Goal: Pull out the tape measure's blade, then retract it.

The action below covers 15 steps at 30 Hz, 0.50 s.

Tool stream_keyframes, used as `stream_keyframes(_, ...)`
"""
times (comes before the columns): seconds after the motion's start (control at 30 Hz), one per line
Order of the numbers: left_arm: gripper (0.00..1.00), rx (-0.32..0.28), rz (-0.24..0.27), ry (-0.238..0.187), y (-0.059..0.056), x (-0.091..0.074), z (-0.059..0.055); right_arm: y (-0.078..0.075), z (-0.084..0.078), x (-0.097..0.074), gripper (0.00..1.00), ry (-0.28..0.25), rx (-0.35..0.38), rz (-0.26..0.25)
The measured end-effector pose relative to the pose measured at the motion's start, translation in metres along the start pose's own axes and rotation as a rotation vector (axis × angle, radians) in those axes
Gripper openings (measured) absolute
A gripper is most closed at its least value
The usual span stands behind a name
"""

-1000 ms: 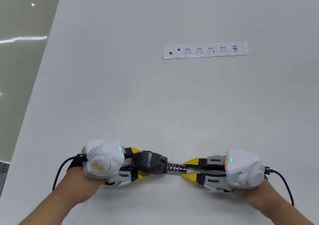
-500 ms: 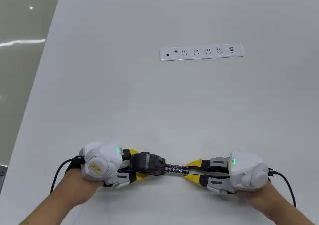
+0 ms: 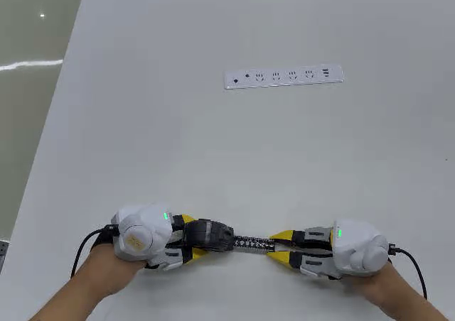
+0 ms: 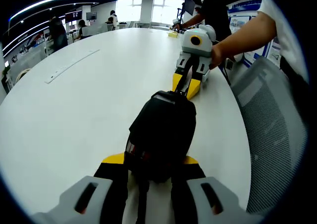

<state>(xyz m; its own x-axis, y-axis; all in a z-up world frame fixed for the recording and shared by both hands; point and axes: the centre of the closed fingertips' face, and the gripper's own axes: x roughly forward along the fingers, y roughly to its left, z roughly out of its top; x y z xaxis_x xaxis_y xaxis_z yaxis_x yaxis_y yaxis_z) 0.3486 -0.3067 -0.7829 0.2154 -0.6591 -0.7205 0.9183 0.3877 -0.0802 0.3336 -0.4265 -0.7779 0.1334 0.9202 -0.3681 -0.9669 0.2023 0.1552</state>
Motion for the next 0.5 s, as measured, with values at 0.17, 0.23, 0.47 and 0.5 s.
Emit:
stream_keyframes(0.17, 0.29, 0.000, 0.001, -0.001, -0.0004, 0.0001, 0.0005, 0.0000, -0.0007, -0.0030, 0.11, -0.001, 0.004, -0.005)
stream_keyframes(0.23, 0.29, 0.001, 0.001, 0.000, -0.0005, 0.0001, 0.0007, 0.0000, -0.0011, -0.0044, 0.11, -0.001, 0.005, -0.006)
stream_keyframes(0.47, 0.29, -0.001, 0.000, -0.002, -0.0008, 0.0002, 0.0013, -0.0008, -0.0024, -0.0094, 0.11, -0.003, 0.011, -0.011)
stream_keyframes(0.5, 0.29, 0.000, 0.001, -0.001, -0.0008, 0.0002, 0.0014, -0.0010, -0.0028, -0.0102, 0.11, -0.003, 0.011, -0.012)
